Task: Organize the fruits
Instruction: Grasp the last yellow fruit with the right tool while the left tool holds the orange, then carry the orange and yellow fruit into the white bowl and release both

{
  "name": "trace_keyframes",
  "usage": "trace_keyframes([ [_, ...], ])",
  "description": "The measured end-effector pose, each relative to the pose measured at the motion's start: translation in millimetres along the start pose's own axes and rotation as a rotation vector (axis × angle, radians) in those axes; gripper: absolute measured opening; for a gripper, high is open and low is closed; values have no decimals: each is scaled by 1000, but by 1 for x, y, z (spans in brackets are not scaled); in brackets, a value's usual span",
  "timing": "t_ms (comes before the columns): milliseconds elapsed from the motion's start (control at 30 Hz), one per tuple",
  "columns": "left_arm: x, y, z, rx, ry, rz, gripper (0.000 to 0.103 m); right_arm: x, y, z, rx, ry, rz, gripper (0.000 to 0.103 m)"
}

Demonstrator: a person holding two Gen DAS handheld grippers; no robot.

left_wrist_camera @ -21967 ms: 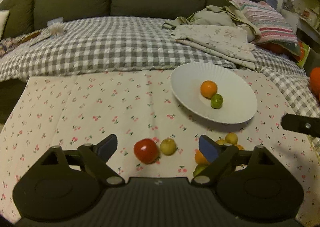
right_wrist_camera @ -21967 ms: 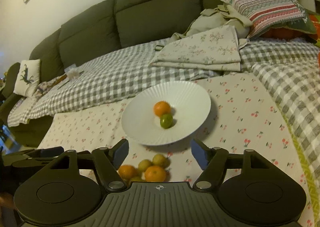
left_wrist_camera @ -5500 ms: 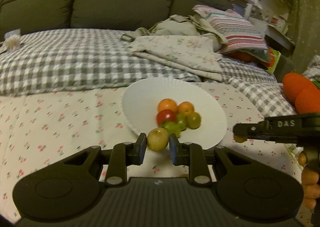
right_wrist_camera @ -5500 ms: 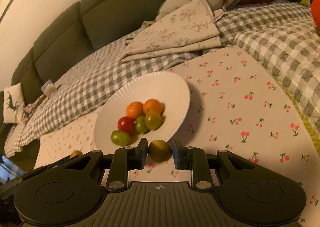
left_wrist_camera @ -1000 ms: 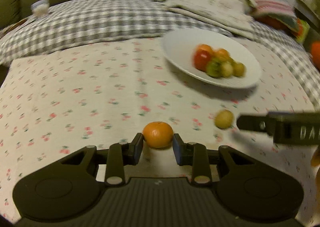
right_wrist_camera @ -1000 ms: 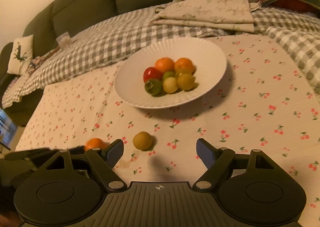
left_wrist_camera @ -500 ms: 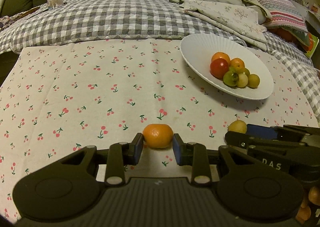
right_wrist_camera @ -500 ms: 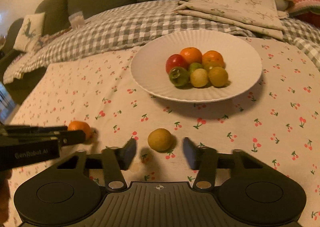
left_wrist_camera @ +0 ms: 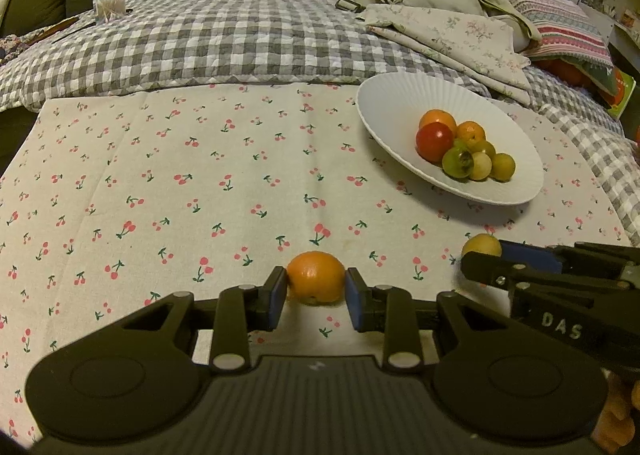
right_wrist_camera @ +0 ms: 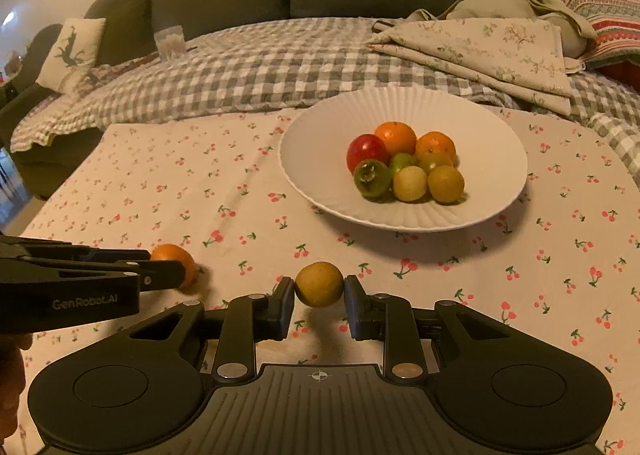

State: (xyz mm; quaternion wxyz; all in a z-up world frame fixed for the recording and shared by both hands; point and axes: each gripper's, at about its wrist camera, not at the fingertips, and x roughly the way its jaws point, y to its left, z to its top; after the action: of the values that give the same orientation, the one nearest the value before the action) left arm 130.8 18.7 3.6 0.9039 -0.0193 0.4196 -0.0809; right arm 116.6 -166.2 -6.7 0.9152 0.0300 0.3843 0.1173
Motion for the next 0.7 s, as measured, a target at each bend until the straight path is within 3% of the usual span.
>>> trace_keyframes([
  [700,-16,-18,8,51,-94,-5,27,-50,-17,20,92,-108,45,25],
])
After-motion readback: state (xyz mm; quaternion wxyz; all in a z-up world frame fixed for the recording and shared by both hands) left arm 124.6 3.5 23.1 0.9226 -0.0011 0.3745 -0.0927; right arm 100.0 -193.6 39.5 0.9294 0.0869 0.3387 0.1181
